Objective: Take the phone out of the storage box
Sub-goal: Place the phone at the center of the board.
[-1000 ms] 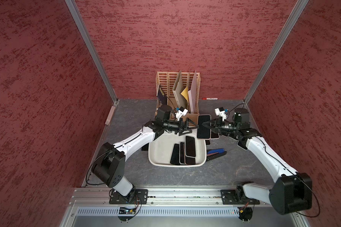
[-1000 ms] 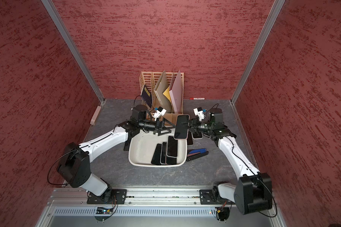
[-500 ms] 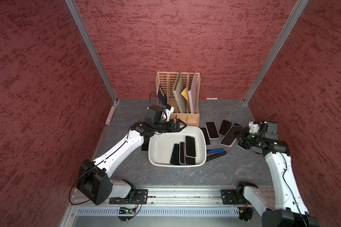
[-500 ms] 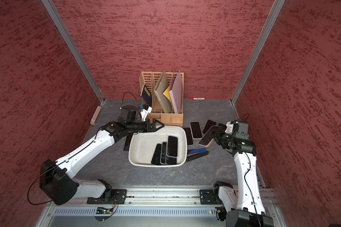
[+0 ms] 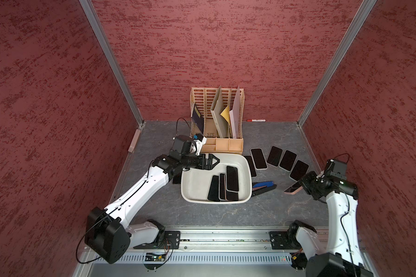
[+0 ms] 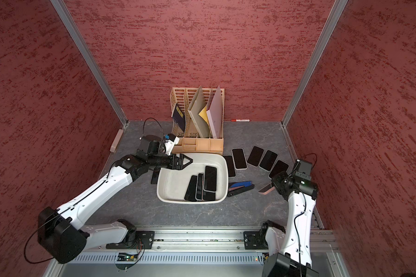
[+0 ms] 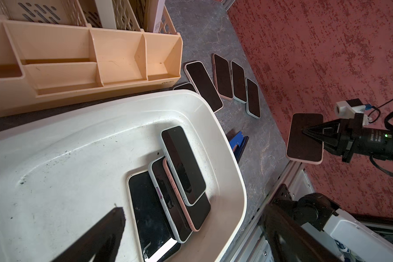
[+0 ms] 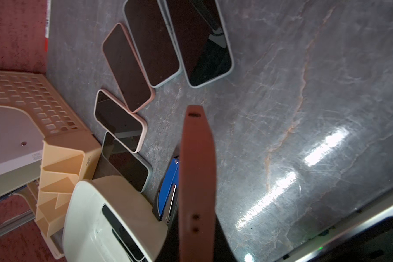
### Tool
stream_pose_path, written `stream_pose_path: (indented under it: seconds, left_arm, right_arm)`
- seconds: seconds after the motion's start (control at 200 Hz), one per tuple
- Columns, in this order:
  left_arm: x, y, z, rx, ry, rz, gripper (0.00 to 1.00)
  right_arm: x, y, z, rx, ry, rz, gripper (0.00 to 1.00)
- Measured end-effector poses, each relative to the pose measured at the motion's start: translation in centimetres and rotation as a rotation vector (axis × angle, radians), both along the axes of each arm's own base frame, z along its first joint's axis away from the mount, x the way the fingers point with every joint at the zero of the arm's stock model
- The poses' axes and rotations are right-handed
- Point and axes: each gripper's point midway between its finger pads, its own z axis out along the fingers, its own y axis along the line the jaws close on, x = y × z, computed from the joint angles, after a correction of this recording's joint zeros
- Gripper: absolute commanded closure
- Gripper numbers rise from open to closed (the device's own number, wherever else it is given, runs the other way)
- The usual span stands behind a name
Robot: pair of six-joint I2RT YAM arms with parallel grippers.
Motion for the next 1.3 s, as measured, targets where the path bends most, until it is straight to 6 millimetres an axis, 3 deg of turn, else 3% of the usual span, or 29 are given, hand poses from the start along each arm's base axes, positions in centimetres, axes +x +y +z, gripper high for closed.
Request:
stream_pose_path:
  seconds: [0.286,0.596,1.302]
  left_arm:
    - [-1.3,0.8,-0.3,0.025,-0.052,-0.026,0.0]
    - [-0.2,-0.5,-1.6,0.04,-0.002,-0.041,0.0]
    - [1.5,-2.0,1.4,-0.07,-0.065,-0.003,0.0]
  right_arm:
    - [-1.5,-2.1,-3.6,-0.006,0.101,-0.091,1.0]
    - [-2.0,-3.4,-6.6,0.013,0.139,-0.158,1.0]
    - [-1.3,-6.9,-10.7,0.07,0.187,-0.289,1.0]
